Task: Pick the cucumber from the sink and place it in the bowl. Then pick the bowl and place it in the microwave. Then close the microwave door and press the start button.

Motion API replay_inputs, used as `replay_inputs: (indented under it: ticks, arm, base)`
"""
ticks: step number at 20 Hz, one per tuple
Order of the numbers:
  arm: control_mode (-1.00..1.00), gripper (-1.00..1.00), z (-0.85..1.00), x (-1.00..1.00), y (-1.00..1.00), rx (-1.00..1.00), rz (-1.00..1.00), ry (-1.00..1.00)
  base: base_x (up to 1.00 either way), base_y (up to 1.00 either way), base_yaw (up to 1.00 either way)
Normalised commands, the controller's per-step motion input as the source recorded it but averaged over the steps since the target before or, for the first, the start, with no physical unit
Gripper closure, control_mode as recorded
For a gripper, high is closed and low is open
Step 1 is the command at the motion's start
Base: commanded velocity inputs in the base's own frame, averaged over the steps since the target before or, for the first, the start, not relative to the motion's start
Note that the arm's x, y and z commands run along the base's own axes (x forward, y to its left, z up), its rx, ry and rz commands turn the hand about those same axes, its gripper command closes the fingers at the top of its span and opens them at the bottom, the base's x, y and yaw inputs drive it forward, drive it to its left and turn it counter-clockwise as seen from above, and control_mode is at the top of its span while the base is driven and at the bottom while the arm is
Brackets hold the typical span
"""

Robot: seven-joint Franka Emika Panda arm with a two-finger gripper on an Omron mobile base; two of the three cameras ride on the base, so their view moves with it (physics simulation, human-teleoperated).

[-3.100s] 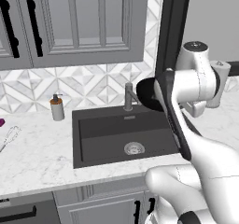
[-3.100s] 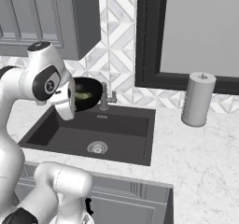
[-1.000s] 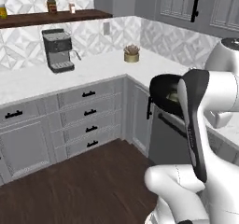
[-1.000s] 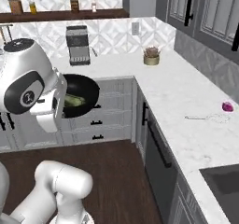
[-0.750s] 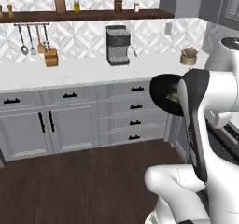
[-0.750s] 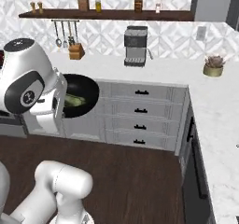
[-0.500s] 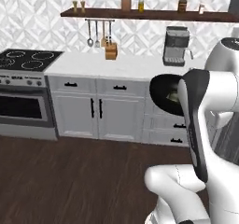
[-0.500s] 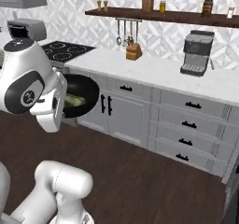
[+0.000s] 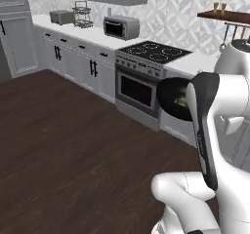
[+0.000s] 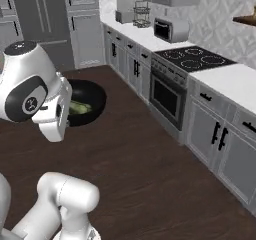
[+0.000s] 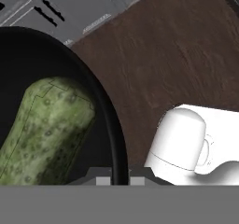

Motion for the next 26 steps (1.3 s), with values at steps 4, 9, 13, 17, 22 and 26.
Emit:
replay_inputs:
  ticks: [4,9,13,17,22,26]
  arm:
    - [1.00,1.00,0.00,0.00,0.00,0.00,0.00,0.00]
    - [1.00,1.00,0.00,0.00,0.00,0.00,0.00,0.00]
    - [1.00,1.00,0.00,0.00,0.00,0.00,0.00,0.00]
    - [1.00,1.00,0.00,0.00,0.00,0.00,0.00,0.00]
    - [1.00,1.00,0.00,0.00,0.00,0.00,0.00,0.00]
    - [1.00,1.00,0.00,0.00,0.00,0.00,0.00,0.00]
  base:
    - [0.09,-0.11,0.92]
    - [0.87,-0.47,0.60]
    - [1.00,-0.76,0.43]
    - [1.00,-0.69,0.40]
    - [1.00,-0.58,0.42]
    - [1.00,-0.71,0.42]
